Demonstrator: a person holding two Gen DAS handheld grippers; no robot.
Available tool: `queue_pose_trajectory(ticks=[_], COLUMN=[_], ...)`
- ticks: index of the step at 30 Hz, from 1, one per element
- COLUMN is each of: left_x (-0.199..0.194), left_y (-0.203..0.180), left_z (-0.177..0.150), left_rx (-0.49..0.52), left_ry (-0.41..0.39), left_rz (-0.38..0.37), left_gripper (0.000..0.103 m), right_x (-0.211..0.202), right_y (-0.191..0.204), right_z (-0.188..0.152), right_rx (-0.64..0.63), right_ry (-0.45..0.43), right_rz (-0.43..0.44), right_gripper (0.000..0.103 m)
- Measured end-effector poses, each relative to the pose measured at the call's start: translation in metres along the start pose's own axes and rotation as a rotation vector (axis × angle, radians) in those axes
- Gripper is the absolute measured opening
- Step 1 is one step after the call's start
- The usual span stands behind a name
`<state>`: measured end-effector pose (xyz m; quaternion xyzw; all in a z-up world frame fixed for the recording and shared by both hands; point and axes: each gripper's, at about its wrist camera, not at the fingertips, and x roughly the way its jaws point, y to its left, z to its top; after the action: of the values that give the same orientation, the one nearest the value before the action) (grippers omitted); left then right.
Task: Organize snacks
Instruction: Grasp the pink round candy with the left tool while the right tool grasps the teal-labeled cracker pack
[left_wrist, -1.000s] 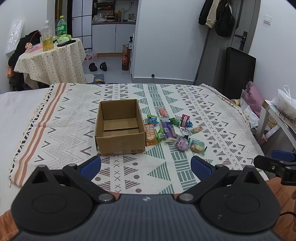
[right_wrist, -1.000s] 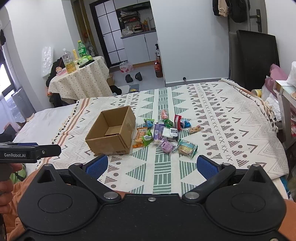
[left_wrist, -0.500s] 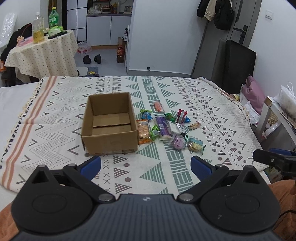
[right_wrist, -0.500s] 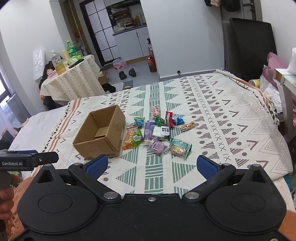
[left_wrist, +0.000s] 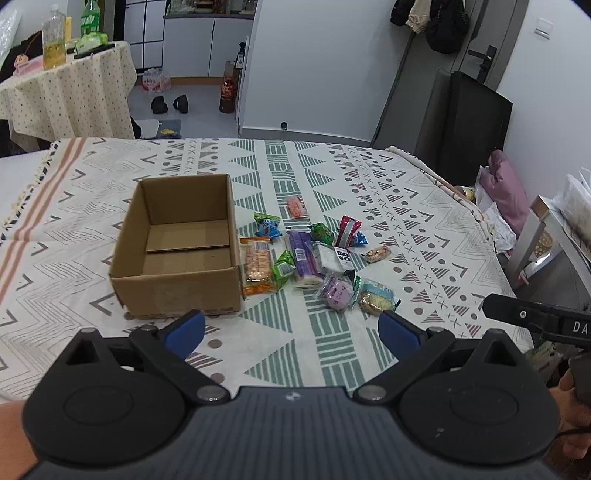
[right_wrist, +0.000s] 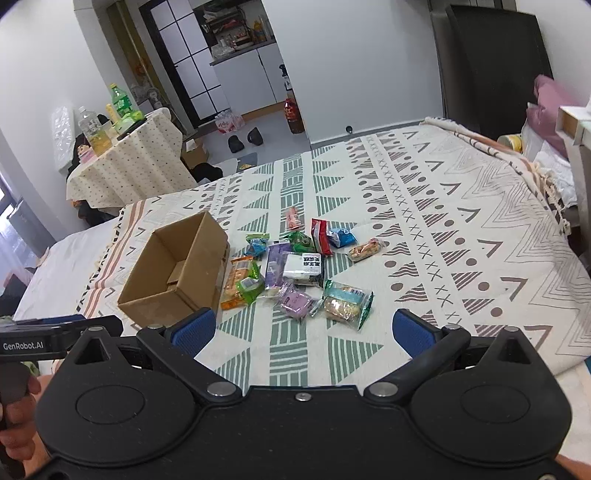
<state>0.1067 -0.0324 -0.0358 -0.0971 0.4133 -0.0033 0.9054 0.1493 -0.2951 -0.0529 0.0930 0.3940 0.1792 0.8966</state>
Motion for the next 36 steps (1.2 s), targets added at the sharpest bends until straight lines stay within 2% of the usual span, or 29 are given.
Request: queue_pose_trajectory(ticks=[6, 18, 29, 36], left_x=[0.027, 0.091, 0.151, 0.192], left_y=[-0.006, -0.019, -0.03, -0.035], left_z=[0.007, 0.016, 0.017, 0.014], left_rx=[-0.005, -0.023, -0.017, -0.01], left_ry=[0.014, 0.064, 0.121, 0.172], left_rz=[-0.003, -0.021, -0.055, -0.064], left_gripper=[0.1, 0.089, 0.082, 0.076], right_x=[0.028, 0.093, 0.141, 0.175], right_y=[-0.018, -0.045, -0.067, -0.084], right_z=[0.009, 0.019, 0.013, 0.002], right_rx=[0.051, 0.143, 0.308, 0.402], right_ry=[0.032, 0.111, 0.163, 0.24], right_rz=[0.02, 0.021, 0.059, 0.044], right_gripper=[0.099, 0.094, 0.094, 0.087])
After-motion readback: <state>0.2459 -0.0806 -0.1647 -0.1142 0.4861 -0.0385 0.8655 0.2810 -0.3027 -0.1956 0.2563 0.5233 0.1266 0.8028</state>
